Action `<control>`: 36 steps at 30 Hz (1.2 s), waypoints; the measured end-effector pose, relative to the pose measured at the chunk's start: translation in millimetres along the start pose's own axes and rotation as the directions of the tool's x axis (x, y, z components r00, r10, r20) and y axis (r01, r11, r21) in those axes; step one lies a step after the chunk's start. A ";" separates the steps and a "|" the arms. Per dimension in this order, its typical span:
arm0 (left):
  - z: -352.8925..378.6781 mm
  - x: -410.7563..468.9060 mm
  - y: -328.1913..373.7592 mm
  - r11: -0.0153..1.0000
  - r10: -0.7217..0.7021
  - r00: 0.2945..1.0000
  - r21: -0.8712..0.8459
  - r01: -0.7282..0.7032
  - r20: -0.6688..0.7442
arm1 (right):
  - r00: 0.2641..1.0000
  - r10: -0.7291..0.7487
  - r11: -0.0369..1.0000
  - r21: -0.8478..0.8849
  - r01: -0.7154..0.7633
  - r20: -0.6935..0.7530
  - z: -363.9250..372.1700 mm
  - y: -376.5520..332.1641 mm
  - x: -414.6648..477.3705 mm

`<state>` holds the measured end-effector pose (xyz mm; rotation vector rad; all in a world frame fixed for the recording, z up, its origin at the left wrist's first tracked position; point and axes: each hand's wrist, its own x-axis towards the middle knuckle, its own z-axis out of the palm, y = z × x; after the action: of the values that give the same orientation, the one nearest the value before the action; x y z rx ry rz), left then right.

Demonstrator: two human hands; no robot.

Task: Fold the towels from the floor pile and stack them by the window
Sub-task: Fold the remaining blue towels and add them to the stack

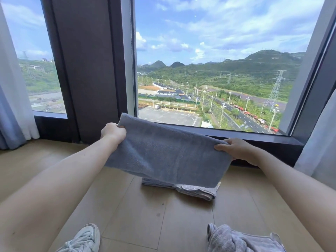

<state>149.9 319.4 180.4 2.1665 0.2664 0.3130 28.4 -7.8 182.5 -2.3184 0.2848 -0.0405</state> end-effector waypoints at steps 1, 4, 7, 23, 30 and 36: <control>2.5 -0.3 0.0 1.000 -0.009 1.000 -0.001 0.009 0.024 | 0.999 0.035 0.997 0.069 -0.034 -0.022 1.3 -2.6 0.0; 9.5 -5.5 1.3 1.000 0.000 0.995 -0.007 0.001 0.097 | 0.989 0.121 0.981 0.162 -0.107 -0.084 7.6 -9.2 0.5; 18.4 -18.5 4.3 0.998 0.055 0.987 -0.017 -0.053 0.152 | 0.976 0.168 0.963 0.236 -0.133 -0.135 16.4 -14.8 3.1; 74.7 -105.5 44.5 0.905 0.379 0.839 -0.345 -0.248 0.391 | 0.994 0.109 0.698 0.713 -0.060 -0.022 66.9 -80.8 0.9; 68.3 -109.6 41.5 0.863 0.448 0.775 -0.442 -0.245 0.445 | 0.999 0.020 0.650 0.759 -0.049 0.046 64.3 -86.7 -7.5; 62.8 -107.2 35.0 0.846 0.404 0.779 -0.520 -0.118 0.480 | 0.995 -0.092 0.871 0.487 0.057 0.048 57.8 -90.2 -13.4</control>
<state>71.4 218.9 160.5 1.7049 -0.4401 -0.1315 39.4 96.5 208.1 -1.8212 0.1285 -0.0621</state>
